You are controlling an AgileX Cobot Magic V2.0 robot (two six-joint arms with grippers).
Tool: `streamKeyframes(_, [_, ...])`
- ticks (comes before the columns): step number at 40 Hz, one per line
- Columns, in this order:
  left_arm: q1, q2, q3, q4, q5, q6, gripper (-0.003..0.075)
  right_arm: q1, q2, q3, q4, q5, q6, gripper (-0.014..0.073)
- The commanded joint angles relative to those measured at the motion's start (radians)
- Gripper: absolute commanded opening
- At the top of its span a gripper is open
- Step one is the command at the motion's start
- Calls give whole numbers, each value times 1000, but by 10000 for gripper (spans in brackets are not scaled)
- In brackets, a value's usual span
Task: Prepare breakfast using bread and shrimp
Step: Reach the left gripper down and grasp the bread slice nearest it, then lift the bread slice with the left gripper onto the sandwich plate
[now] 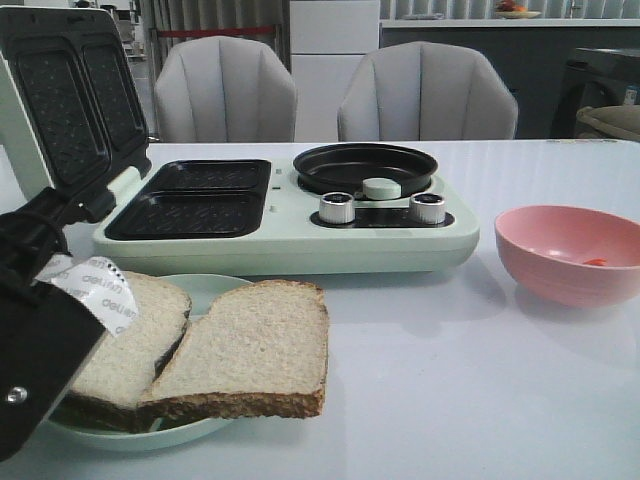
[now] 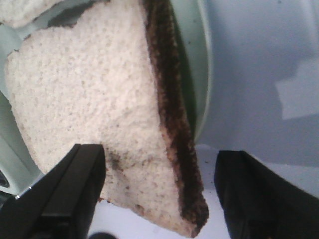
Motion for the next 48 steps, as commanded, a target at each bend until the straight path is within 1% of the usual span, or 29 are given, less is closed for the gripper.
streamKeyframes(1, [24,-6,-29,40,6,-13,506,-1,-20,-6,-2,-86,-4,143])
streamKeyframes(4, [41,5,-29,58,-2,-13,479,-1,-20,-6,-2,-86,-4,143])
streamKeyframes(7, [56,11,-29,72,-13,-13,435,-1,-20,-6,-2,-86,-4,143])
streamKeyframes(12, [73,24,-32,93,-19,-13,329,-1,-20,-6,-2,-86,-4,143])
streamKeyframes(18, [73,30,-47,93,-21,-13,166,-1,-20,-6,-2,-86,-4,143])
streamKeyframes(21, [73,30,-59,83,-12,-13,104,-1,-20,-6,-2,-86,-4,143])
streamKeyframes(30, [55,-18,-78,55,-1,-59,113,-1,-20,-6,-2,-86,-4,143])
streamKeyframes(34, [33,-59,-78,42,28,-63,113,-1,-20,-6,-2,-86,-4,143])
streamKeyframes(42, [-33,-185,-78,-2,75,-63,113,-1,-20,-6,-2,-86,-4,143])
streamKeyframes(48, [-61,-272,-81,-12,129,-63,113,-1,-20,-6,-2,-86,-4,143])
